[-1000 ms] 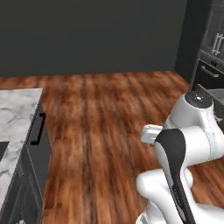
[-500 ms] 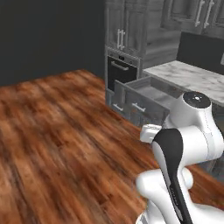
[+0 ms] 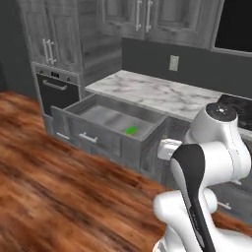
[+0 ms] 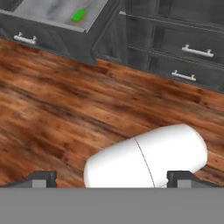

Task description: Restock the sink supplies by placing the sponge and soap dispenser on the counter and next to the sink. Make sure the soap dispenser is upright.

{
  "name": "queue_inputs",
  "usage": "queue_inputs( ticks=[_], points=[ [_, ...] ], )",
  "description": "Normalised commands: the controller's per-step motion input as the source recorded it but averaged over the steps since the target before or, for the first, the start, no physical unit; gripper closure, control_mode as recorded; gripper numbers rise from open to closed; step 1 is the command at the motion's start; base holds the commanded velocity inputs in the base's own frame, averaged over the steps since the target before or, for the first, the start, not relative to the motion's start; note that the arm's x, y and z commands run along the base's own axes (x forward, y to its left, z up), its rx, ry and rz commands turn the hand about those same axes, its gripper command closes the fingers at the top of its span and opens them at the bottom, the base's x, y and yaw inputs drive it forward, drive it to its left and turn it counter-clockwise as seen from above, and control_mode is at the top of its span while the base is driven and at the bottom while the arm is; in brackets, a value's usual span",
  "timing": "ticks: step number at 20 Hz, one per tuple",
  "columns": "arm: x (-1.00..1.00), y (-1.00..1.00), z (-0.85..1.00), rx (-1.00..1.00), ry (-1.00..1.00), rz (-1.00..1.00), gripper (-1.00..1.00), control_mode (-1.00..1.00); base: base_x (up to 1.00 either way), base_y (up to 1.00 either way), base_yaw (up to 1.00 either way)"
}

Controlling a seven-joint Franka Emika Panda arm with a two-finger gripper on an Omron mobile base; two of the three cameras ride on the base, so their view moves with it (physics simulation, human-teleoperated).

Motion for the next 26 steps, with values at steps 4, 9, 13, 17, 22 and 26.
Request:
queue_inputs(
  ticks=[4, 9, 13, 17, 22, 26],
  points=[
    [0.00, 0.00, 0.00, 0.00, 0.00, 0.00, -1.00, 1.00, 0.80, -0.06, -0.38],
    [0.00, 0.00, 0.00, 0.00, 0.00, 0.00, -1.00, 1.00, 0.90, 0.10, -0.26],
    [0.00, 0.00, 0.00, 0.00, 0.00, 0.00, -1.00, 1.00, 0.77, 0.06, -0.16],
    [0.00, 0.00, 0.00, 0.00, 0.00, 0.00, -1.00, 1.00, 0.49, -0.03, -0.01],
    [0.00, 0.00, 0.00, 0.00, 0.00, 0.00, -1.00, 1.00, 0.37, -0.12, 0.02],
    [0.00, 0.00, 0.00, 0.00, 0.00, 0.00, -1.00, 1.00, 0.51, -0.06, 0.09]
  ],
)
